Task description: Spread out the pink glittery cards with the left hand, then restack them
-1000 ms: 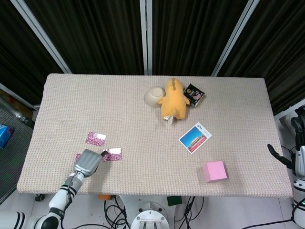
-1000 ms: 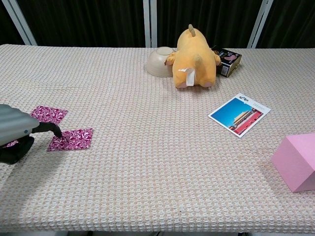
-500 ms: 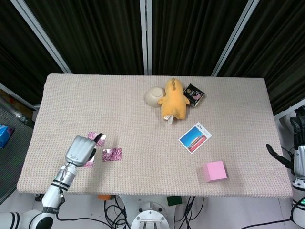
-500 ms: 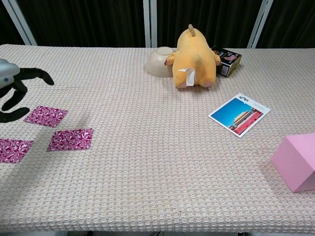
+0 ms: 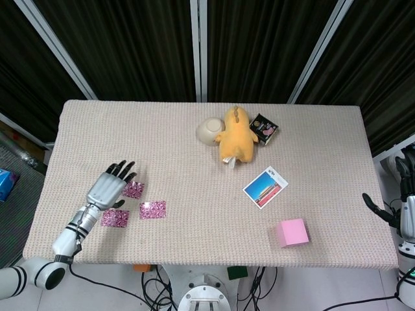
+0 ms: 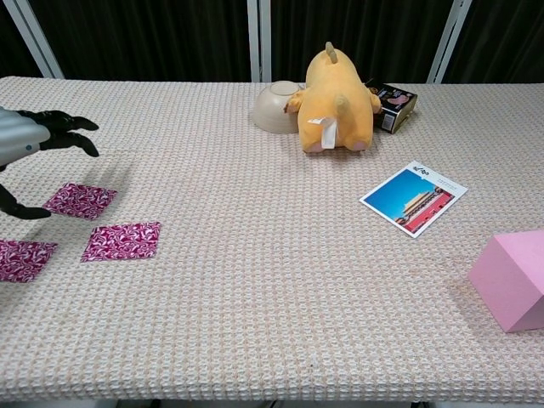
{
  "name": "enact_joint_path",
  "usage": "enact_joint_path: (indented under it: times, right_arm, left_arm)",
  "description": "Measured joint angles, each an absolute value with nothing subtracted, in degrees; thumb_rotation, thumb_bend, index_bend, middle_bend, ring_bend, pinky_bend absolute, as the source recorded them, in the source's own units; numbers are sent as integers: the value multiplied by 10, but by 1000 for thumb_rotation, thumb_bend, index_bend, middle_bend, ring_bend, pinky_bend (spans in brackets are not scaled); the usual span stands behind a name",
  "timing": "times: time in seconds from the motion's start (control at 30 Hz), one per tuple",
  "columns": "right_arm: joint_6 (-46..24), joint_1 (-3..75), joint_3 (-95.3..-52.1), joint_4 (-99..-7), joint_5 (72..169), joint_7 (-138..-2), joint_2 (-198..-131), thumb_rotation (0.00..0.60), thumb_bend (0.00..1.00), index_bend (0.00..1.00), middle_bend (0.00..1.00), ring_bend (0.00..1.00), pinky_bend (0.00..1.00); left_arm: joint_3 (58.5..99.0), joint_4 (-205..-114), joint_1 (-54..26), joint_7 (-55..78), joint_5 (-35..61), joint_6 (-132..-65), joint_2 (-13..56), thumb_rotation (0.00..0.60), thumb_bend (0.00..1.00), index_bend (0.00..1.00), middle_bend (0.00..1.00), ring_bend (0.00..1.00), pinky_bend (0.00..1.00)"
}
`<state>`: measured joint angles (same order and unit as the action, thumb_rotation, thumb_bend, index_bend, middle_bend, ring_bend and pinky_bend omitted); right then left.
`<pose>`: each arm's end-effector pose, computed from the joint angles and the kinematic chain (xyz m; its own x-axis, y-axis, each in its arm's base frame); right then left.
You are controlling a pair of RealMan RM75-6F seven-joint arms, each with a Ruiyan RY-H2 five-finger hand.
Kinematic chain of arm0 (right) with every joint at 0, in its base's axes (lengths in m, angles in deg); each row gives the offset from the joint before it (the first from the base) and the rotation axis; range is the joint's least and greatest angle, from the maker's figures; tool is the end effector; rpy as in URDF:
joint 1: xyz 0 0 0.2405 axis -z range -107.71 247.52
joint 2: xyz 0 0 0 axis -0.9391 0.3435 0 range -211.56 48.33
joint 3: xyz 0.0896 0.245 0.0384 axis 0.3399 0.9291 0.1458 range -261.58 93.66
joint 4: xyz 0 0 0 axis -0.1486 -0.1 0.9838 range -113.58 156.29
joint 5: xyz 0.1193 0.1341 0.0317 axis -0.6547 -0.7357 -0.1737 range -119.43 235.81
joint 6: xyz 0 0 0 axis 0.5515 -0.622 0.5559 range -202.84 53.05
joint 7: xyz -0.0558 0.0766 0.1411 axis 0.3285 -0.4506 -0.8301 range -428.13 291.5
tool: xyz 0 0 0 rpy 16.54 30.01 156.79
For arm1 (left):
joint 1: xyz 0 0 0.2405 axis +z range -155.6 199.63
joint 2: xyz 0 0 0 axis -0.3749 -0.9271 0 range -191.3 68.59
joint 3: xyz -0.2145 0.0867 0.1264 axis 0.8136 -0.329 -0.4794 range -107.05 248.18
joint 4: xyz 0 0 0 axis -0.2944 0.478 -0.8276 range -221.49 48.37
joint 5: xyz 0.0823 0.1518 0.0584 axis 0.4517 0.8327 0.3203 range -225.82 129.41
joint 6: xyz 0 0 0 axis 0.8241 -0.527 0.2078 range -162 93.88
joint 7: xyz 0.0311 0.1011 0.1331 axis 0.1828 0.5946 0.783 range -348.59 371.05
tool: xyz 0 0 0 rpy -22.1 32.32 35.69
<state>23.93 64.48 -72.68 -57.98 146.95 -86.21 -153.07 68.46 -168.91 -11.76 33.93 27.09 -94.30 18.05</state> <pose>-0.2982 -0.2237 0.2238 0.1448 0.3566 0.9229 -0.9680 -0.1423 0.2069 -0.2411 0.3214 0.0425 0.7243 0.1994 0.6601 0.6732 -0.4116 -0.6143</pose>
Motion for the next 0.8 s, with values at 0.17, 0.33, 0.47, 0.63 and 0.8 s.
enact_joint_path:
  times: [0.17,0.33,0.47,0.63,0.8]
  right_arm:
    - [232,643,-730,-582,1469,-856,-1532,600,447,0,0,0,0]
    - [233,644,-730,-584,1468,-852,-1532,600,447,0,0,0,0]
    - [228,644,-731,-581,1465,-855,-1531,600,449,0,0,0,0]
    - [226,645,-734,-576,1463,-859,-1531,600,451,0,0,0,0]
    - [225,648,-735,-570,1461,-865,-1531,600,451,0,0,0,0]
  left_arm:
    - [692,-1673,-134,329,262,-902,185,600,156,195,0,0,151]
    - [700,-1664,-148,341,243,-868,187,600,157,213,0,0,147]
    - [702,-1664,-150,352,230,-859,188,600,157,235,0,0,147]
    - [706,-1651,-151,351,223,-853,199,600,159,259,0,0,147]
    - [706,-1635,-154,347,221,-842,210,600,180,289,0,0,146]
